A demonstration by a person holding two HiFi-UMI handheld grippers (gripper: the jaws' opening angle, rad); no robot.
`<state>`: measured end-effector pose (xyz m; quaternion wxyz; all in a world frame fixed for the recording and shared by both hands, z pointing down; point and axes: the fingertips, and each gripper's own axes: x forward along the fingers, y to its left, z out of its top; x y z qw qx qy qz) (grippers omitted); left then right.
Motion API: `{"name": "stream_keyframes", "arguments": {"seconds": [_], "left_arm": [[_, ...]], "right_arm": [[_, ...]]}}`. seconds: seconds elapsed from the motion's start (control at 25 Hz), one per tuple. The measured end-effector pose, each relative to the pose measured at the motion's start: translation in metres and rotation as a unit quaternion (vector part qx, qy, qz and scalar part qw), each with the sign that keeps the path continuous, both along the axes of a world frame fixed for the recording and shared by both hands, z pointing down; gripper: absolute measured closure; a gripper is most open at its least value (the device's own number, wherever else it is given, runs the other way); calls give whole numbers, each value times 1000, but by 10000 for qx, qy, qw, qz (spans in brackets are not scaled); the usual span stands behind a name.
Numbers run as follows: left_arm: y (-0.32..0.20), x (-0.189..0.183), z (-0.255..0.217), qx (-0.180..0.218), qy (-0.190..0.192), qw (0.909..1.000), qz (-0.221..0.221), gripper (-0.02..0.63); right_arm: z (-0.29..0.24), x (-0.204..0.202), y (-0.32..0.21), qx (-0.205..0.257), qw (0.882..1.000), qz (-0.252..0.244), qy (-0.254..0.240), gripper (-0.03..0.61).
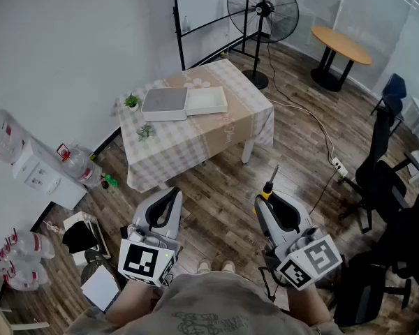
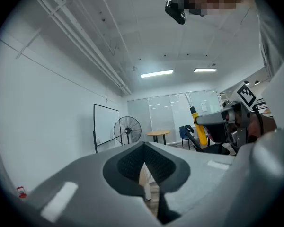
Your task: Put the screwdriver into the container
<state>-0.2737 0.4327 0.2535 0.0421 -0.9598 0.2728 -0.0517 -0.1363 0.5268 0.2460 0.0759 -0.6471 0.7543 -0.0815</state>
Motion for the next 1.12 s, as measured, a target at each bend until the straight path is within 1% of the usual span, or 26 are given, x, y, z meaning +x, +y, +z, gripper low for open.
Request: {"name": "stream_keyframes", "arguments": {"seconds": [0.2,0.4,0.8,1.12], "left_arm": [[6,7,4,-29,-3,10000,0,614],[15,18,6,-22,-37,10000,16,614],[30,33,7,59,70,9999,-128,614],[27,44,8,102,133,9998,-138,614]], "right_arm": [[5,10,7,-46,10000,50,-57,477],[14,17,14,-140,9998,-41,-137,477],[26,29,29,-231,9994,-246,-30,477],[29,42,22,-230,9994,-259,-26,477]]}}
